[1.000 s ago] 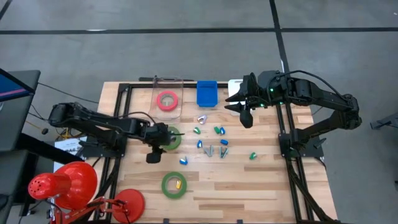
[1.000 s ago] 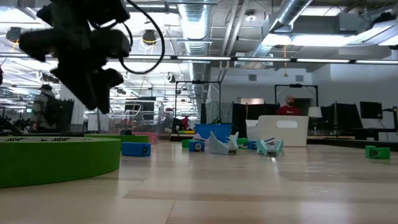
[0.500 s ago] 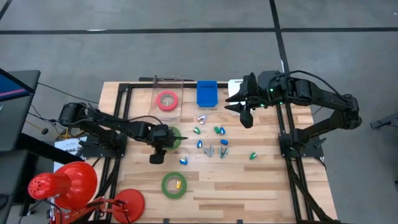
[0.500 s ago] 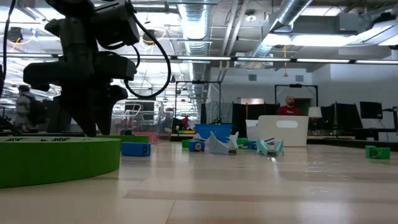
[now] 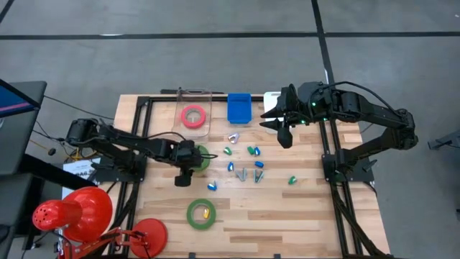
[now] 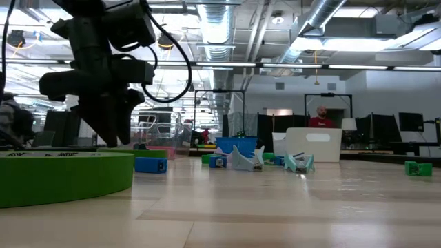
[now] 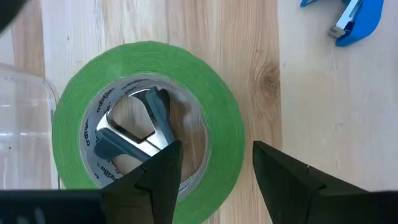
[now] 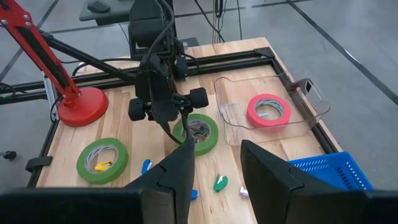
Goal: Pick and place Stapler, Stapler remover, tape
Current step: Put the top green tape into the transparent bin
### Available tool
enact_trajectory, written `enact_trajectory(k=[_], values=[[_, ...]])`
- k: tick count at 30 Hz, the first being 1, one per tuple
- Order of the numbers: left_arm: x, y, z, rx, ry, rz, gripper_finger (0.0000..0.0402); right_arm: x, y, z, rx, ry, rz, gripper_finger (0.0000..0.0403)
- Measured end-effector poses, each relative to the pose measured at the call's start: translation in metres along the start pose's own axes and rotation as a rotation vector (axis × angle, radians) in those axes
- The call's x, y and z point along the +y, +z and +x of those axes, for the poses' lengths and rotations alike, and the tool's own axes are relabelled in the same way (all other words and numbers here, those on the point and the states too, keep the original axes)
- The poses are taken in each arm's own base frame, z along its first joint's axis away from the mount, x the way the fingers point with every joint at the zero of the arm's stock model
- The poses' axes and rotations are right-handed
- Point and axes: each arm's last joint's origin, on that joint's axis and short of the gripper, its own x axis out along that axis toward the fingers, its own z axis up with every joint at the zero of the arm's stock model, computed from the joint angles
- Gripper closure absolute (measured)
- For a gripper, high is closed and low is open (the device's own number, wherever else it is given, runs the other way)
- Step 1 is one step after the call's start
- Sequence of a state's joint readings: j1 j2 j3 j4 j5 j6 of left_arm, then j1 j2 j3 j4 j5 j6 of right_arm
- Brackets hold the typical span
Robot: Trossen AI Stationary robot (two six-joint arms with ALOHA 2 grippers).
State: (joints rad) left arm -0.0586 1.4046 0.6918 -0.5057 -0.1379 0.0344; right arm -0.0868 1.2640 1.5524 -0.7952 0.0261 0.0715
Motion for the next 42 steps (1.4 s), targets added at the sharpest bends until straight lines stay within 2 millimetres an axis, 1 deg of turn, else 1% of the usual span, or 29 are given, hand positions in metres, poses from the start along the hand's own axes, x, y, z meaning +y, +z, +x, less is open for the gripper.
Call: enact_trajectory(k=[4, 13, 19, 22, 28, 31, 35, 42], values=[[-0.001, -0.001, 0.006, 0.027, -0.008, 0.042, 0.0215, 0.0, 0.0, 0.0, 0.002, 0.0, 0.0, 0.0281], [-0.002, -0.003, 0.022, 0.096, -0.014, 0.046, 0.0215, 0.0, -0.001, 0.0, 0.013, -0.001, -0.001, 0.0281], [-0.002, -0.003, 0.022, 0.092, -0.014, 0.045, 0.0218, 0.0, -0.001, 0.0, 0.014, 0.001, -0.001, 0.0281], [-0.002, -0.003, 0.019, 0.079, -0.015, 0.043, 0.0233, 0.0, -0.001, 0.0, 0.014, 0.001, -0.001, 0.0281], [-0.002, -0.002, 0.017, 0.066, -0.016, 0.041, 0.0286, 0.0, -0.001, 0.0, 0.014, 0.001, -0.001, 0.0281], [-0.002, -0.002, 0.017, 0.063, -0.03, 0.041, 0.0305, 0.0, -0.001, 0.0, 0.013, 0.001, -0.001, 0.0281], [-0.002, -0.001, 0.016, 0.063, -0.034, 0.041, 0.0316, 0.0, -0.001, 0.0, 0.013, 0.001, -0.001, 0.0281], [-0.002, -0.001, 0.015, 0.059, -0.04, 0.039, 0.0317, 0.0, -0.001, 0.0, 0.013, 0.001, -0.001, 0.028]])
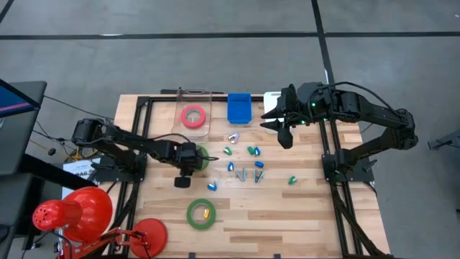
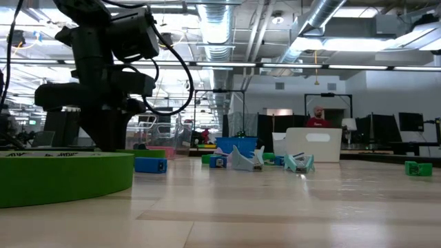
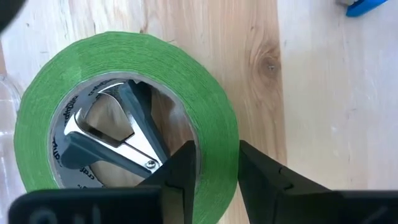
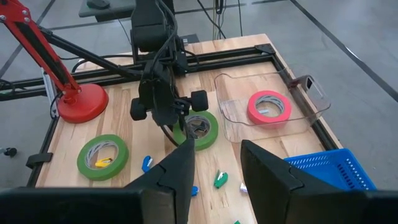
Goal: Pick and place Stapler, Stapler remover, tape
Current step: Put the top green tape into the transparent bin
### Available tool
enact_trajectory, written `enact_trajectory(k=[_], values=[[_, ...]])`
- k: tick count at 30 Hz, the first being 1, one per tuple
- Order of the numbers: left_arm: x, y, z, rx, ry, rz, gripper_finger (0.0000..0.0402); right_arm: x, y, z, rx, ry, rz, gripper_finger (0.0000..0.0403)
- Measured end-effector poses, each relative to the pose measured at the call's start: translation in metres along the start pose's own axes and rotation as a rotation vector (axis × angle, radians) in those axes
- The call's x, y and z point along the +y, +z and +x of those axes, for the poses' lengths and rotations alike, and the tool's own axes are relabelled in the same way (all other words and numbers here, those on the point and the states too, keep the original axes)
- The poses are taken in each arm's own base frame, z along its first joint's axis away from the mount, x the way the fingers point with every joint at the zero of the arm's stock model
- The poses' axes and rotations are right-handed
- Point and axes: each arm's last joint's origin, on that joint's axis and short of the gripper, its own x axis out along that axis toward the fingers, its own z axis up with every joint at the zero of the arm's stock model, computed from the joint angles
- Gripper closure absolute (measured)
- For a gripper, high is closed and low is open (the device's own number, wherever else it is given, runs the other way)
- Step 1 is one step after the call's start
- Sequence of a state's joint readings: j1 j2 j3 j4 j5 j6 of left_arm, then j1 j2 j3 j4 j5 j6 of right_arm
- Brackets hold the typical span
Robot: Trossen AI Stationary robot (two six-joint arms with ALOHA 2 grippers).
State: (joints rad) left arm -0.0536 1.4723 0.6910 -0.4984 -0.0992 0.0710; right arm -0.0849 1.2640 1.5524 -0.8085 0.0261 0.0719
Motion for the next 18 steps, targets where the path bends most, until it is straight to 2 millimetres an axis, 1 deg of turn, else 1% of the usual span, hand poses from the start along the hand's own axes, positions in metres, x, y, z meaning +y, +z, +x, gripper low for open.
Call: enact_trajectory(k=[3, 15, 18], values=[[0.0, 0.0, -0.005, -0.021, -0.009, -0.003, 0.0317, 0.0, 0.0, 0.0, 0.0, 0.0, 0.0, 0.028], [0.003, 0.001, -0.037, -0.167, -0.021, -0.015, 0.0316, 0.0, 0.0, 0.0, 0.0, 0.0, 0.0, 0.028], [0.002, 0.001, -0.044, -0.202, -0.052, -0.014, 0.0316, 0.0, 0.0, 0.0, 0.0, 0.0, 0.0, 0.028]])
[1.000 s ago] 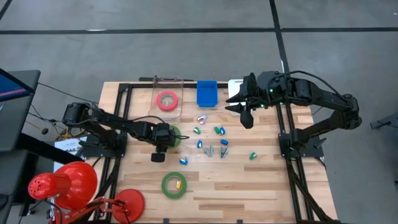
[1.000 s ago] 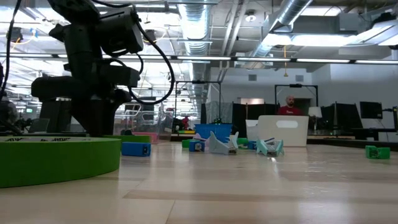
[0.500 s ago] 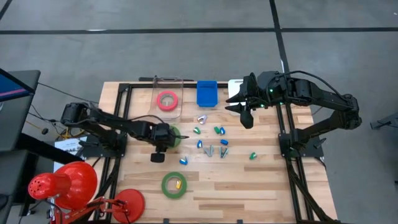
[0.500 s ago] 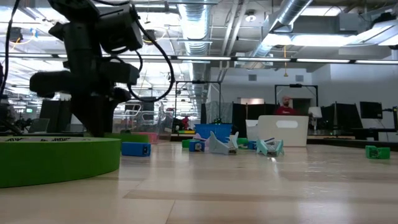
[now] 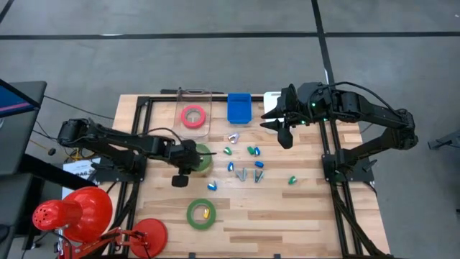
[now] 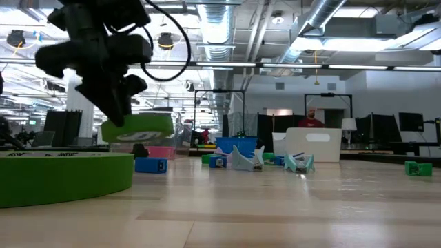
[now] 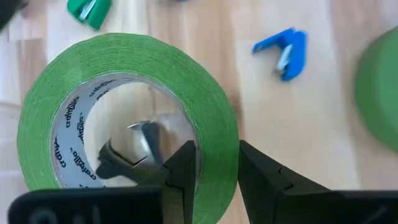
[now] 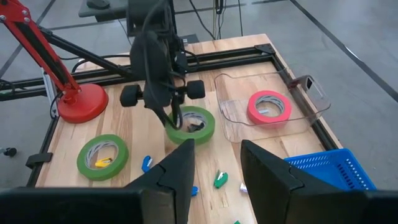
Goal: Pick and place Stapler, Stapler remover, tape
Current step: Put the top green tape into the transparent bin
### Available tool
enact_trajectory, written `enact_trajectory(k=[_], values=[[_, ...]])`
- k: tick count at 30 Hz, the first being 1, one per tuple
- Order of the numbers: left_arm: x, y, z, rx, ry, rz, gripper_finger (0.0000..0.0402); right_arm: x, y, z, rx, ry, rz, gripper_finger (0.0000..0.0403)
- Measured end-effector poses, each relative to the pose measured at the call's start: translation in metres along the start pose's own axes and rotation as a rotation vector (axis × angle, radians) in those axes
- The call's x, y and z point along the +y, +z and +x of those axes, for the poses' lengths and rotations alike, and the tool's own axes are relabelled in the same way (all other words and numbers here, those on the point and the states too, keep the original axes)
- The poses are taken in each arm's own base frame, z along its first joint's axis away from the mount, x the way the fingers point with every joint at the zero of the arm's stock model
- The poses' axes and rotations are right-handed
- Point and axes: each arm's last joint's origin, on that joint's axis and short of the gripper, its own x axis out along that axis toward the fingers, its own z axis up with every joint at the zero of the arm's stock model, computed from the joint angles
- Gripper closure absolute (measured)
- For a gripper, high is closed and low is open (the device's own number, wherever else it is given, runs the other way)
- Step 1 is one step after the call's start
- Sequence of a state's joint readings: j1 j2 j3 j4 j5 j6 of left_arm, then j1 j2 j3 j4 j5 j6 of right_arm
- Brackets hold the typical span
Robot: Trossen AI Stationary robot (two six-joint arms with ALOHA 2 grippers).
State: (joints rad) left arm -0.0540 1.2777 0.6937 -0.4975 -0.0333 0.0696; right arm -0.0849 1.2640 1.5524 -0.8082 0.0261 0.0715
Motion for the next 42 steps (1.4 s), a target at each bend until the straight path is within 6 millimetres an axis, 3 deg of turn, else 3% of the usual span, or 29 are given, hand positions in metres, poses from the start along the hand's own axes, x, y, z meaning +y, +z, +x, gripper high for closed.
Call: enact_trajectory(k=[7, 24, 32, 42], values=[[-0.002, 0.002, -0.018, -0.097, -0.084, -0.002, 0.0316, 0.0, 0.0, 0.0, 0.0, 0.0, -0.001, 0.028], [0.005, 0.022, -0.057, -0.367, 0.012, -0.01, 0.0323, 0.0, 0.0, 0.0, 0.0, -0.001, 0.0, 0.0281], [0.025, 0.036, -0.074, -0.427, 0.161, -0.003, 0.0322, 0.0, 0.0, 0.0, 0.0, -0.001, 0.0, 0.0281], [0.063, 0.027, -0.076, -0.385, 0.306, -0.069, 0.0322, 0.0, 0.0, 0.0, 0.0, -0.001, 0.0, 0.0281]])
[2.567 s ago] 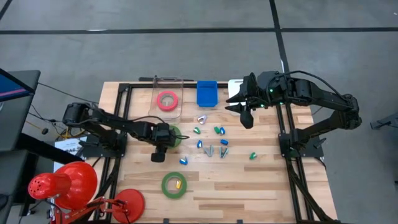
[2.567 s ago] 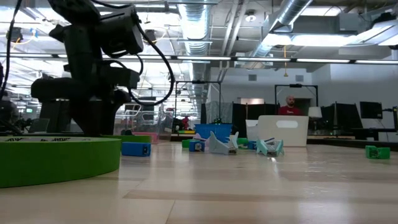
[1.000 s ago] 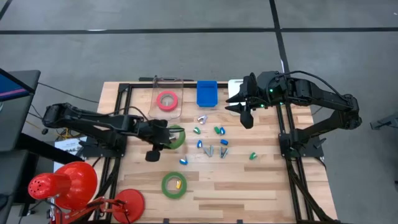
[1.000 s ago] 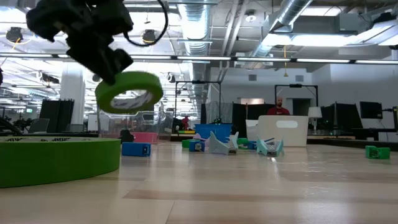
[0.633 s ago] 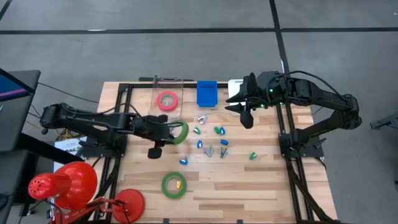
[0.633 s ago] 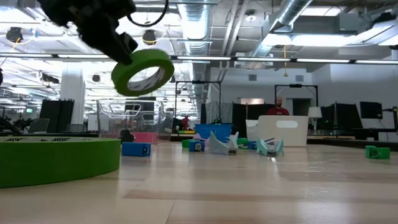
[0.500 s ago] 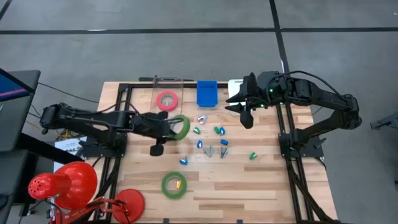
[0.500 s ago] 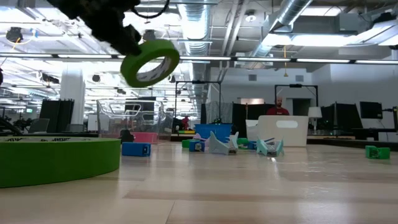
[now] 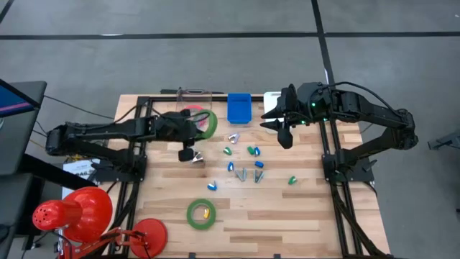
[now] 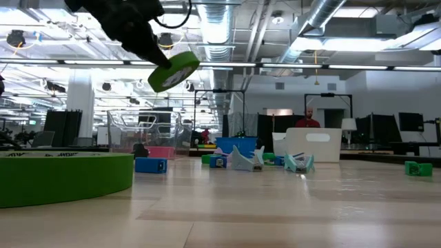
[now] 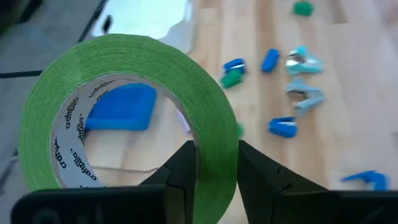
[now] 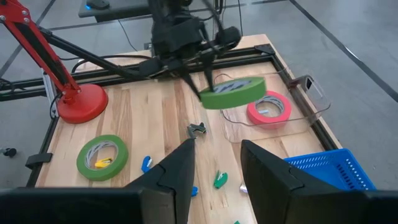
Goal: Pick and place Stapler, Stapler remover, tape
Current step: Put the top green tape into the transparent bin
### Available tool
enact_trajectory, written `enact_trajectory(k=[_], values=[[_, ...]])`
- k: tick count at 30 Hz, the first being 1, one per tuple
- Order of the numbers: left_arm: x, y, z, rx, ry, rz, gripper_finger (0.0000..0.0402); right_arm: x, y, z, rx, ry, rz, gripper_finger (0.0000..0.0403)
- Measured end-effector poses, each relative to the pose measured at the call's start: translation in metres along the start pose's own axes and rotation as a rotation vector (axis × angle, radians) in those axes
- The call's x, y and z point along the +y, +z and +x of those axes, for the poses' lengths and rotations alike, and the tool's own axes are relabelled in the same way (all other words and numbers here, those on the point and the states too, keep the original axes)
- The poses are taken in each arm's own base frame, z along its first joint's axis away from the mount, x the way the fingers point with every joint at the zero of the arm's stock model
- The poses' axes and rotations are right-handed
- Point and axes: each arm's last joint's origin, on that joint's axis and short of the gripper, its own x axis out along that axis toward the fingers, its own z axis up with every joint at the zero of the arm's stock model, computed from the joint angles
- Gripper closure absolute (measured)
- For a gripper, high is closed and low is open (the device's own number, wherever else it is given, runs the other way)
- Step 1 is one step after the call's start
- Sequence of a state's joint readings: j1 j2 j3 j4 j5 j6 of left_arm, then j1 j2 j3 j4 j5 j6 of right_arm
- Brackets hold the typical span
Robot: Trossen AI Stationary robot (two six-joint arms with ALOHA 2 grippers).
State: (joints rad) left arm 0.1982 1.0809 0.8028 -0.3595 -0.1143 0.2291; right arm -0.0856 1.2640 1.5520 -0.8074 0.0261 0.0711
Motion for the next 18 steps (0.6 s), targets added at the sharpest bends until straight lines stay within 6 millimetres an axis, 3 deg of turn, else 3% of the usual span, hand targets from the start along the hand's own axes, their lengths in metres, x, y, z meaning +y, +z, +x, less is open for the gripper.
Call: enact_trajectory(k=[10, 18], values=[[0.044, -0.014, 0.001, 0.083, 0.241, -0.105, 0.0321, 0.0, 0.0, 0.0, 0.0, 0.0, 0.0, 0.0281], [0.053, -0.018, 0.0, 0.1, 0.271, -0.131, 0.0321, 0.0, 0.0, 0.0, 0.0, -0.001, 0.001, 0.0281]])
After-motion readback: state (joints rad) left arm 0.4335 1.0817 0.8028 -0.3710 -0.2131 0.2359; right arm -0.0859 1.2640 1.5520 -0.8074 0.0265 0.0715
